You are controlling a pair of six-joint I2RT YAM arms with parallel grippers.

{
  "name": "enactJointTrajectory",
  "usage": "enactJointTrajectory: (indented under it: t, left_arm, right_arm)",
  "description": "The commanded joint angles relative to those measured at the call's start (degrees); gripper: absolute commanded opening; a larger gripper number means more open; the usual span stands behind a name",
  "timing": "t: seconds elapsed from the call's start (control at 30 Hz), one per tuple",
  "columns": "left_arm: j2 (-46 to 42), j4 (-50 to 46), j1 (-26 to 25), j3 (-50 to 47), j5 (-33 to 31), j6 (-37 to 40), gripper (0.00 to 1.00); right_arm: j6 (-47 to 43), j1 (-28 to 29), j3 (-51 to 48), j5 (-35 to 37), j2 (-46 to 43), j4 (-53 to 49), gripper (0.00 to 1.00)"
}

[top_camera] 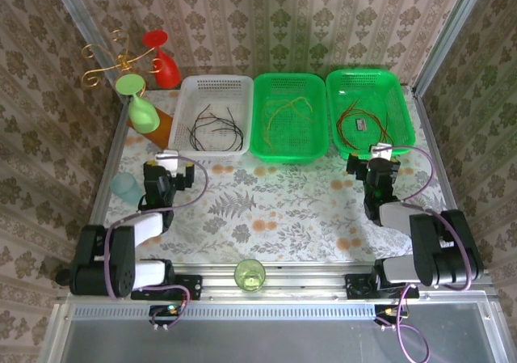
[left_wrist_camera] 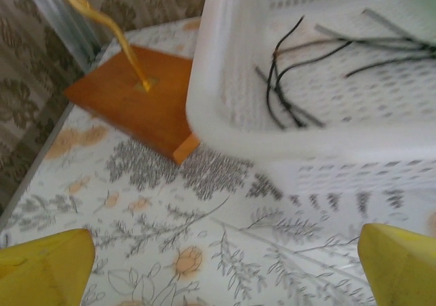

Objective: Untangle the cables

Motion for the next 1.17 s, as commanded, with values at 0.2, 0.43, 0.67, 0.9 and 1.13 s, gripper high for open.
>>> enactJointTrajectory:
  t: [0.2,0.43,0.67,0.9,1.13]
  left_arm:
    - [14.89,27.25,2.12,-2.95,2.98,-1.16,1.0]
    - [13.59,12.84,1.96,3.55,2.14,-1.29,1.0]
    - [13.61,9.63,3.53,5.35,3.43,-2.81,1.0]
    - [13.58,9.65,3.52,5.31,3.25,-2.76,1.0]
    - [13.45,13.87,3.61,2.81,-0.78,-4.48,1.0]
  right_arm:
    - [-2.78,0.2,-2.06,-5.07,5.19,13.45,1.0]
    - [-4.03,0.44,1.42,-7.21,8.42,10.03,1.0]
    - [-3.06,-0.61,3.3,-8.67,8.37,6.2,1.0]
    - [-2.97,-0.99,3.62,-9.48,8.47,5.74,1.0]
    - [-2.94,-1.23,3.47,-10.2,8.25,5.71,1.0]
